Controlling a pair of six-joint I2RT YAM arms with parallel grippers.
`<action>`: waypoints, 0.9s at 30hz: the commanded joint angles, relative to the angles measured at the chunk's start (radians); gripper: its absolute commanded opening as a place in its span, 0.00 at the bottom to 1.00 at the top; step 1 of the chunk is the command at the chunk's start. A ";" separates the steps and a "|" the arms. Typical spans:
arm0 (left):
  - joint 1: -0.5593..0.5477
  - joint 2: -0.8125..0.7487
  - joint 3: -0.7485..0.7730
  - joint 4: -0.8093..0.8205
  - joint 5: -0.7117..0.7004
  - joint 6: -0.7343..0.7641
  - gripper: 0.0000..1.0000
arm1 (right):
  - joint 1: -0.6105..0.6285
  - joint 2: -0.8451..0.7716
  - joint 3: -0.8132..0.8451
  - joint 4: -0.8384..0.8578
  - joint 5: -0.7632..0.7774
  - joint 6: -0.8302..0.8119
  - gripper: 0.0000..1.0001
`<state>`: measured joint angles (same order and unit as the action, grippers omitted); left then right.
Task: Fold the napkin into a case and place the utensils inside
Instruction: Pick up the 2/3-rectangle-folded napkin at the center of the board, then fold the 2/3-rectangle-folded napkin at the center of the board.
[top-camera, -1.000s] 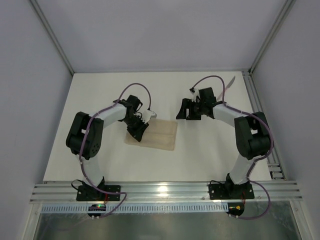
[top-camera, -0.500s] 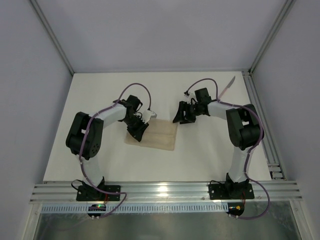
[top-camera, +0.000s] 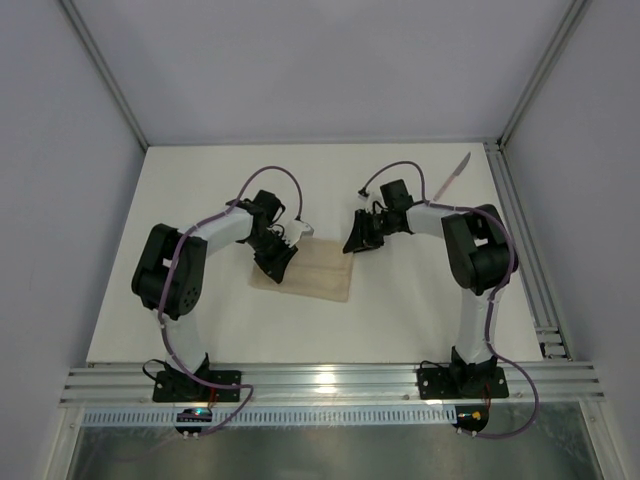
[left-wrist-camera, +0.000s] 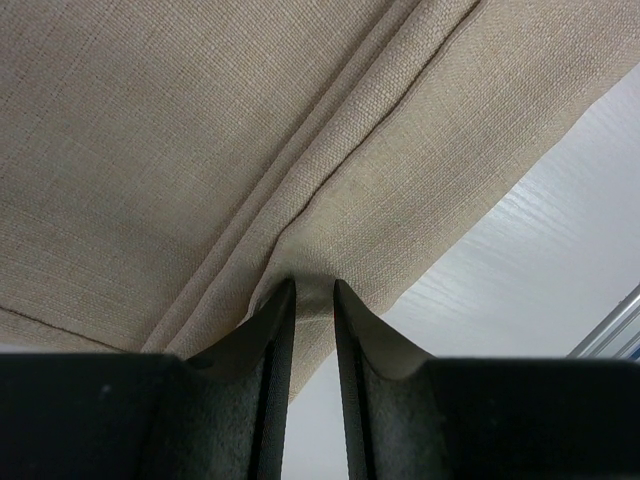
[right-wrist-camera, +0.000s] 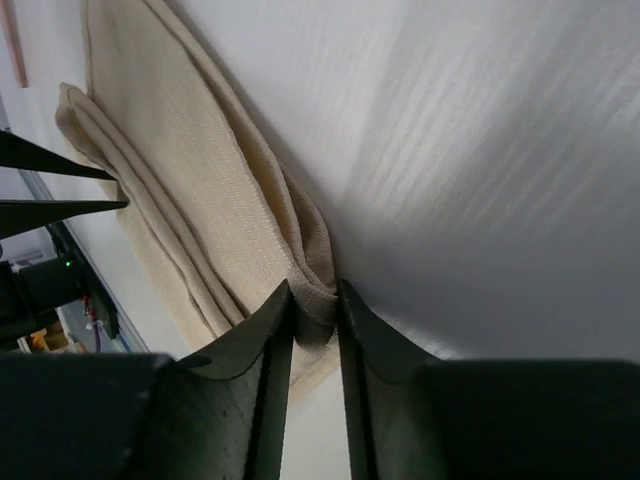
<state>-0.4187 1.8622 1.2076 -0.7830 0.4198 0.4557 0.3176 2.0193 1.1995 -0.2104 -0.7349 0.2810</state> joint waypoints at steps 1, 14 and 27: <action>0.000 0.028 -0.006 0.068 -0.021 0.031 0.25 | 0.011 0.004 -0.006 -0.035 0.061 -0.034 0.24; 0.001 0.077 0.027 0.021 0.042 0.009 0.24 | 0.161 -0.234 -0.100 0.057 0.299 -0.213 0.04; 0.011 0.124 0.030 0.014 0.086 -0.040 0.21 | 0.406 -0.485 -0.359 0.184 0.443 -0.431 0.04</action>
<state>-0.3985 1.9182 1.2564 -0.8150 0.4995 0.4229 0.6792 1.5806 0.8871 -0.0845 -0.3340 -0.0669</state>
